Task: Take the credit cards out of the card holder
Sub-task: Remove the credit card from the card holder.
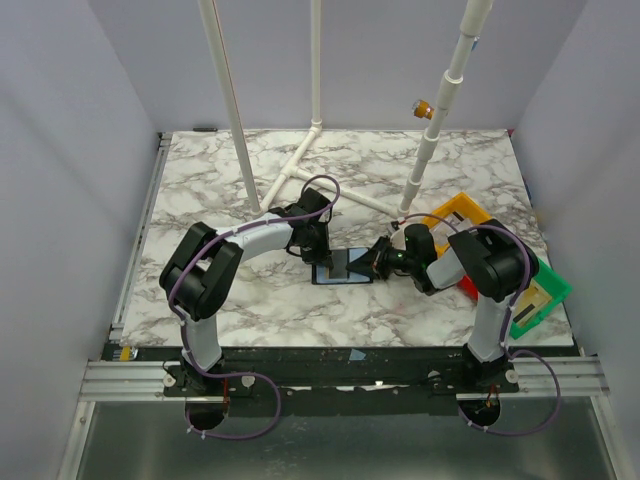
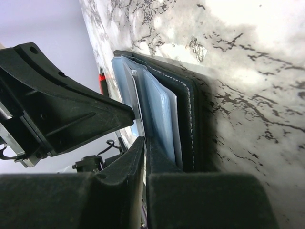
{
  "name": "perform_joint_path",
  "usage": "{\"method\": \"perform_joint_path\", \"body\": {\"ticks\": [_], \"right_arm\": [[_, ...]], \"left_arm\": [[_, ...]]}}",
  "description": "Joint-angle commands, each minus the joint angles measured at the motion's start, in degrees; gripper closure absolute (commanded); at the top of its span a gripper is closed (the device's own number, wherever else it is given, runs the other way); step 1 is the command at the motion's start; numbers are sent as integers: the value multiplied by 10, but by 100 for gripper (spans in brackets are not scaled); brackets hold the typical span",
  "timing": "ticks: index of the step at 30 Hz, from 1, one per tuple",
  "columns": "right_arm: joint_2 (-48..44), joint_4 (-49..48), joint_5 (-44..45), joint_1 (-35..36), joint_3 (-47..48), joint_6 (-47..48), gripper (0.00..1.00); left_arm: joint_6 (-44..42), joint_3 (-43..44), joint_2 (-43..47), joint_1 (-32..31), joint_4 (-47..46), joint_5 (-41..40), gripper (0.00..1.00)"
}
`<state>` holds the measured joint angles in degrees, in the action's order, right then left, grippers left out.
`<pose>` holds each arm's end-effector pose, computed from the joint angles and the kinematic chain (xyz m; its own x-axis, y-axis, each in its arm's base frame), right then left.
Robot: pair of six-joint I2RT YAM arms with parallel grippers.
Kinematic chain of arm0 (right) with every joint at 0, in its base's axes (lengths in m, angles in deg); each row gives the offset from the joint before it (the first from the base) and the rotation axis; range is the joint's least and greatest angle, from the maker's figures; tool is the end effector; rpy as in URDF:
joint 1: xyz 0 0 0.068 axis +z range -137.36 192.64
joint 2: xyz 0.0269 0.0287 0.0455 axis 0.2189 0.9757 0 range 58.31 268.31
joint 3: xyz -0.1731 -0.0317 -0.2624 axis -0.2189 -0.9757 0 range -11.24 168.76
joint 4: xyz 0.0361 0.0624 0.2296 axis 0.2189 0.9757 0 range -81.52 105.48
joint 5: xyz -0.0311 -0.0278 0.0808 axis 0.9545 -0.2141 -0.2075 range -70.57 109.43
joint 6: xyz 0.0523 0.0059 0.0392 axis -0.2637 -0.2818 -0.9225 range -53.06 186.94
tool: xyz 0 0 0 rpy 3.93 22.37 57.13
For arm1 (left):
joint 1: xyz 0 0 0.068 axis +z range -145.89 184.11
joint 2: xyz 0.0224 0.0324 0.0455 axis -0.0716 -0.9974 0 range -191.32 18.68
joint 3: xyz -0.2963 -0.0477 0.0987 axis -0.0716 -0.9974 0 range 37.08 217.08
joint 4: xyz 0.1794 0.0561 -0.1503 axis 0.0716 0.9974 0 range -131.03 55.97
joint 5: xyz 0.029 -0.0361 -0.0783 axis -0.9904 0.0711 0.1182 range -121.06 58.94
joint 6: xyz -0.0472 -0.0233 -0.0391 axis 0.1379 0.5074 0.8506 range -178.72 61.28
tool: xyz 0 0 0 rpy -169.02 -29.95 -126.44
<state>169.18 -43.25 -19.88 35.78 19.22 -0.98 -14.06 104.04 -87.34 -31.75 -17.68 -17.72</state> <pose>0.2869 0.1581 0.1374 -0.9212 0.3862 -0.0480 0.1026 0.3601 0.9273 0.2957 -0.2284 0.2061 -0.9724 -0.1411 -0.1857 -0.0379 0.8813 -0.4711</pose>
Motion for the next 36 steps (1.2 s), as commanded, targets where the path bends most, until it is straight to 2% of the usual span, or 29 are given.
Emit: {"method": "perform_joint_path", "body": {"ticks": [1,3,9,17,36], "right_arm": [[11,-15,-15,-6,-11,-10,95],[11,-15,-16,-6,-9,-10,99],[1,8,-5,-7,-9,8,99],[-34,99,32,-9,0,67,99],[-89,208,77,-10,14,133,99]], "left_arm": [[-1,-19,-6,-2,14,-6,100],[-1,-20,-5,-3,14,-6,100],[-1,-26,6,2,16,-10,100],[-6,-40,13,15,15,-14,100],[-6,-43,3,20,16,-17,100]]}}
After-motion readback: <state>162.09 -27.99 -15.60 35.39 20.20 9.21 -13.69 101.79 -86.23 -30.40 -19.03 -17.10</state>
